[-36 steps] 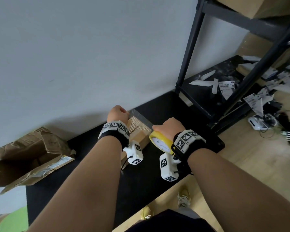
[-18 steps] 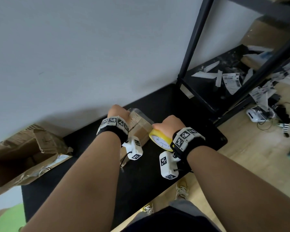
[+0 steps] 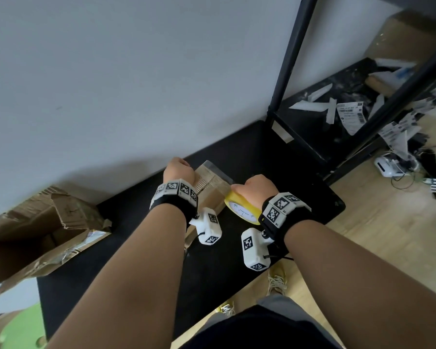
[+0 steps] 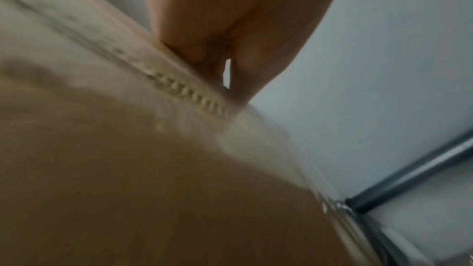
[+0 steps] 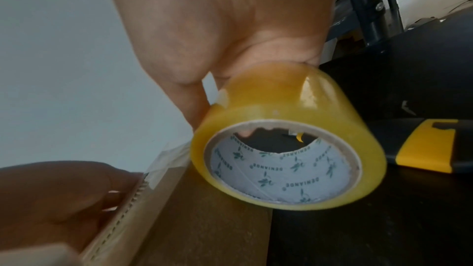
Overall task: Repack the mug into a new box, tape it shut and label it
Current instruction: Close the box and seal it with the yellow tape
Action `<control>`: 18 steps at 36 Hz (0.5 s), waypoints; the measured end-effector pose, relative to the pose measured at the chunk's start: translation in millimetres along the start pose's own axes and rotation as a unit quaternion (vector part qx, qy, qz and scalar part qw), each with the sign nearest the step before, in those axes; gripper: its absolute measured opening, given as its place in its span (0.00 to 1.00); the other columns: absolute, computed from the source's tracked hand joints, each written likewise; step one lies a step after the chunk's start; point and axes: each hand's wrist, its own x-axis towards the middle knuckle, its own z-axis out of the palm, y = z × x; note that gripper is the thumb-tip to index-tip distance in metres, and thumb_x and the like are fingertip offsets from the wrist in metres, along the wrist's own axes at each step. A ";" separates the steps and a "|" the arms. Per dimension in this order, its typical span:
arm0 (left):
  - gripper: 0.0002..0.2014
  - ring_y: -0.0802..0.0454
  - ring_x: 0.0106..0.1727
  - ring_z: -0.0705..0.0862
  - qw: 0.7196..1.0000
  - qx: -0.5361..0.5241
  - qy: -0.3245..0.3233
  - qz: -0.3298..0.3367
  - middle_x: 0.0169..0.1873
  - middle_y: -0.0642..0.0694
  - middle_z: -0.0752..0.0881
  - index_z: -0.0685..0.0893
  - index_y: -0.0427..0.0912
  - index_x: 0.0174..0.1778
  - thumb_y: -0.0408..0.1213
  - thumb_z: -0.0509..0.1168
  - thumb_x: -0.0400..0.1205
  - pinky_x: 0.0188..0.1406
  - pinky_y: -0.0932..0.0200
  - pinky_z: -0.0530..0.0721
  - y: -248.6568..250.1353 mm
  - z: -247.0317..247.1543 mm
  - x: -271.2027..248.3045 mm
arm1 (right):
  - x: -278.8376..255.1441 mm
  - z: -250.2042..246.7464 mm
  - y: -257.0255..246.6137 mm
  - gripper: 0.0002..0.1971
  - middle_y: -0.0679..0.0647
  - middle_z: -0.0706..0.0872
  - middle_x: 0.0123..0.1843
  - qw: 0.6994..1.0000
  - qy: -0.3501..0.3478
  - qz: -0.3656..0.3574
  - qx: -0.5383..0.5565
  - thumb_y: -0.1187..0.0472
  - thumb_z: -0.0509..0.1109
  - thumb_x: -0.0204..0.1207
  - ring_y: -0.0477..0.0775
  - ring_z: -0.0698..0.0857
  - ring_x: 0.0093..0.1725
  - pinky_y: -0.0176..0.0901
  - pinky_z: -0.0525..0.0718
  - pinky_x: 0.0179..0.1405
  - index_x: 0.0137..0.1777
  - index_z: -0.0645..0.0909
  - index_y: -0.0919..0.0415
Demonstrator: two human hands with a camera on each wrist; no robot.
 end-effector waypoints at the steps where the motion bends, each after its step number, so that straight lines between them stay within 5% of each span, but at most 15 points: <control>1: 0.06 0.45 0.50 0.83 0.999 0.014 0.021 0.019 0.51 0.42 0.86 0.81 0.44 0.50 0.33 0.59 0.82 0.44 0.58 0.75 -0.7 1.9 1.2 | 0.3 -0.4 0.4 0.22 0.51 0.66 0.20 1.000 0.000 -0.002 0.001 0.47 0.68 0.68 0.53 0.69 0.25 0.45 0.69 0.29 0.22 0.64 0.58; 6: 0.12 0.54 0.44 0.82 0.996 0.005 -0.014 0.087 0.50 0.48 0.86 0.82 0.44 0.59 0.42 0.67 0.81 0.41 0.61 0.77 -2.2 5.3 -8.6 | 4.9 0.0 -0.7 0.22 0.52 0.69 0.24 1.000 0.001 -0.008 0.003 0.48 0.67 0.74 0.53 0.71 0.26 0.43 0.69 0.29 0.25 0.67 0.59; 10: 0.20 0.51 0.50 0.84 0.997 0.023 -0.029 0.065 0.53 0.48 0.87 0.82 0.42 0.64 0.48 0.69 0.79 0.46 0.59 0.79 -9.1 0.3 -10.8 | 7.2 -1.1 -2.3 0.23 0.52 0.69 0.25 1.000 -0.001 -0.021 0.007 0.46 0.67 0.76 0.53 0.71 0.27 0.43 0.69 0.29 0.26 0.67 0.59; 14: 0.14 0.51 0.38 0.86 0.997 0.032 -0.034 0.059 0.39 0.48 0.90 0.90 0.46 0.48 0.51 0.65 0.81 0.39 0.58 0.83 -12.7 -7.6 -12.5 | 9.8 -7.7 -6.8 0.20 0.52 0.73 0.29 0.999 -0.031 -0.034 0.007 0.47 0.64 0.78 0.54 0.75 0.36 0.41 0.71 0.30 0.28 0.70 0.57; 18: 0.12 0.51 0.35 0.85 0.999 0.015 -0.013 0.039 0.37 0.49 0.90 0.89 0.50 0.40 0.52 0.66 0.81 0.37 0.59 0.83 -17.1 -7.6 -15.9 | 11.8 -15.3 -4.0 0.12 0.56 0.77 0.37 0.998 -0.042 -0.049 0.002 0.53 0.65 0.77 0.55 0.76 0.40 0.44 0.70 0.35 0.38 0.79 0.61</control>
